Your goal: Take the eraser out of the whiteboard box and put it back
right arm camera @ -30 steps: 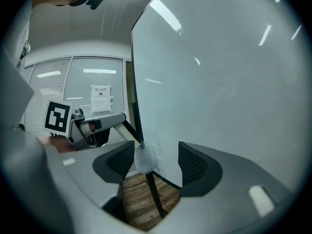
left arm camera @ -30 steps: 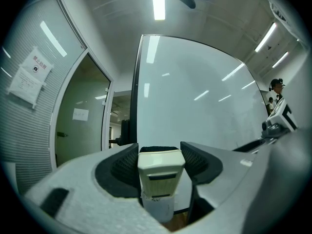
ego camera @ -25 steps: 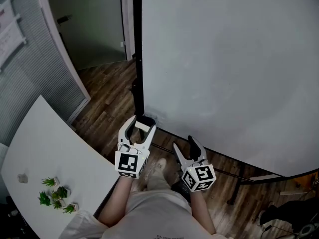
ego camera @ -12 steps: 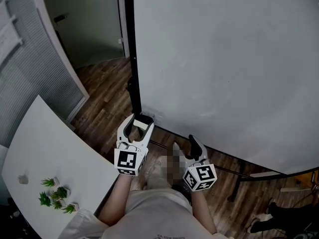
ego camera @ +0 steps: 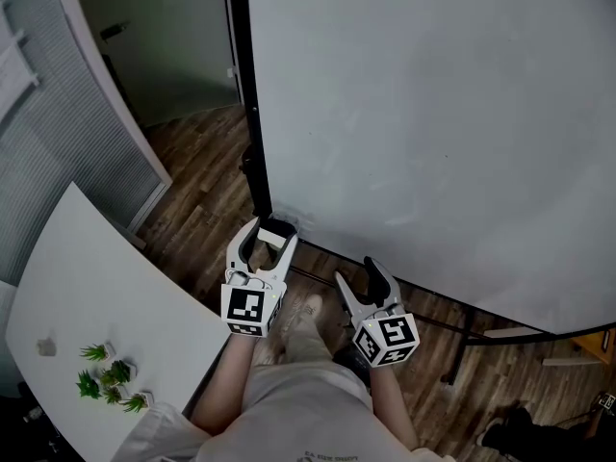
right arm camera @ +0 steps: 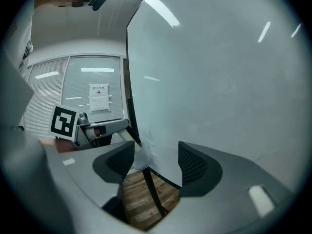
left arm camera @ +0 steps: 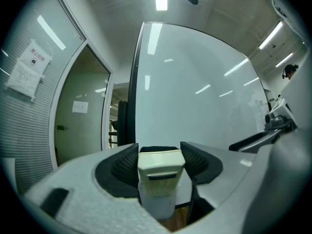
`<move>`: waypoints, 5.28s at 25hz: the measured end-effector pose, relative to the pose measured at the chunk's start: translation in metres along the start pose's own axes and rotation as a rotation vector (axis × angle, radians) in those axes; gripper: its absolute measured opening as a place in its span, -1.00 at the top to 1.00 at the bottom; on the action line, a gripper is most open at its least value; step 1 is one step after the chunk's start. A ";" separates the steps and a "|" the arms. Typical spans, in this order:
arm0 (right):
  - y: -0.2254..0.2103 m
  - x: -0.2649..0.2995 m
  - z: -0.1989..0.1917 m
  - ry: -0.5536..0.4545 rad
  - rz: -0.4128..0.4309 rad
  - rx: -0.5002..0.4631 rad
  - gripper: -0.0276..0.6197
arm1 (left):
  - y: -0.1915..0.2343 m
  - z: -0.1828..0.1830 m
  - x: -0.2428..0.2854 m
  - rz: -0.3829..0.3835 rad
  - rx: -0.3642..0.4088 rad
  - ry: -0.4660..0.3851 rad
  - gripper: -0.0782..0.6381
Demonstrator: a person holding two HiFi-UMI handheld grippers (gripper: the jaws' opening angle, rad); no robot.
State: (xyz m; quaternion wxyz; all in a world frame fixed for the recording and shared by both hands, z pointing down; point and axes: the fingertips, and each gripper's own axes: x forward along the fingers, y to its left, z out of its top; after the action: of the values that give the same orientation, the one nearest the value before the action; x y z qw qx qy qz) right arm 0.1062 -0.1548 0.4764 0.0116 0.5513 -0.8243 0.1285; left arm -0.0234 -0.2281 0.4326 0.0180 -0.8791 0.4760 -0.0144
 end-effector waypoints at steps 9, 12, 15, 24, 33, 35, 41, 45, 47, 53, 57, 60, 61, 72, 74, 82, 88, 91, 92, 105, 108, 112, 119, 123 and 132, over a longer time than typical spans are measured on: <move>-0.004 0.003 -0.004 0.014 -0.002 0.006 0.04 | 0.001 -0.009 0.005 -0.004 -0.011 0.022 0.04; -0.005 0.004 -0.004 0.018 0.000 0.009 0.04 | 0.002 -0.012 0.006 -0.002 -0.014 0.027 0.04; -0.006 0.004 -0.005 0.020 0.001 0.011 0.04 | 0.002 -0.014 0.007 0.000 -0.016 0.034 0.04; -0.008 0.006 -0.010 0.031 0.001 0.018 0.05 | 0.003 -0.021 0.010 -0.001 -0.017 0.044 0.04; -0.011 0.008 -0.011 0.033 0.007 0.027 0.05 | 0.004 -0.031 0.016 0.001 -0.024 0.061 0.04; -0.010 0.008 -0.011 0.029 0.012 0.030 0.05 | 0.004 -0.034 0.017 0.001 -0.024 0.069 0.04; -0.012 0.010 -0.014 0.036 0.013 0.033 0.05 | 0.004 -0.042 0.021 -0.004 -0.021 0.084 0.04; -0.012 0.012 -0.013 0.034 0.014 0.029 0.05 | 0.004 -0.047 0.024 -0.003 -0.028 0.092 0.04; -0.013 0.013 -0.013 0.037 0.014 0.030 0.05 | 0.004 -0.050 0.025 -0.003 -0.029 0.097 0.04; -0.016 0.017 -0.020 0.051 0.012 0.043 0.05 | 0.004 -0.055 0.029 -0.010 -0.015 0.106 0.04; -0.017 0.020 -0.022 0.057 0.010 0.045 0.05 | 0.004 -0.060 0.031 -0.008 -0.008 0.121 0.04; -0.017 0.022 -0.021 0.058 0.010 0.047 0.05 | 0.004 -0.060 0.031 -0.007 -0.010 0.118 0.04; -0.018 0.022 -0.022 0.059 0.010 0.047 0.05 | 0.004 -0.059 0.031 -0.008 -0.011 0.116 0.03; -0.017 0.023 -0.022 0.060 0.009 0.046 0.05 | 0.004 -0.059 0.032 0.002 -0.030 0.104 0.04; -0.016 0.022 -0.021 0.058 0.010 0.044 0.05 | 0.005 -0.059 0.031 0.011 -0.034 0.105 0.03; -0.010 0.019 -0.017 0.043 0.018 0.038 0.05 | 0.007 -0.054 0.024 0.016 -0.041 0.095 0.01; 0.000 0.017 -0.007 0.026 0.040 0.037 0.05 | 0.004 -0.041 0.016 0.012 -0.021 0.076 0.01; 0.003 0.016 -0.004 0.015 0.050 0.040 0.05 | 0.003 -0.037 0.012 0.011 -0.018 0.066 0.01; 0.004 0.016 -0.003 0.009 0.053 0.046 0.05 | 0.002 -0.036 0.010 0.009 -0.012 0.063 0.01; 0.019 0.002 0.016 -0.066 0.064 0.056 0.11 | -0.013 -0.022 -0.016 -0.035 0.010 0.060 0.18; 0.022 -0.001 0.020 -0.083 0.059 0.052 0.18 | -0.013 -0.017 -0.023 -0.033 0.010 0.054 0.25; 0.027 -0.005 0.022 -0.088 0.055 0.038 0.26 | -0.009 -0.013 -0.035 -0.018 -0.011 0.034 0.44; 0.032 -0.012 0.023 -0.076 0.021 -0.021 0.58 | -0.003 0.001 -0.050 0.012 0.006 -0.001 0.71; 0.031 -0.012 0.017 -0.035 -0.020 -0.081 0.88 | -0.003 0.006 -0.057 0.008 0.021 -0.009 0.77; 0.029 -0.016 0.023 -0.050 -0.031 -0.077 0.88 | -0.004 -0.006 -0.054 -0.005 -0.010 0.048 0.77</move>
State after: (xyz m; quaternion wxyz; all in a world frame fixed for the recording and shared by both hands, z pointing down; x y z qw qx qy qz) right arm 0.0886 -0.1353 0.4462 0.0140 0.5663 -0.8199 0.0828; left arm -0.0495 -0.1808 0.4381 0.0020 -0.8798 0.4742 -0.0333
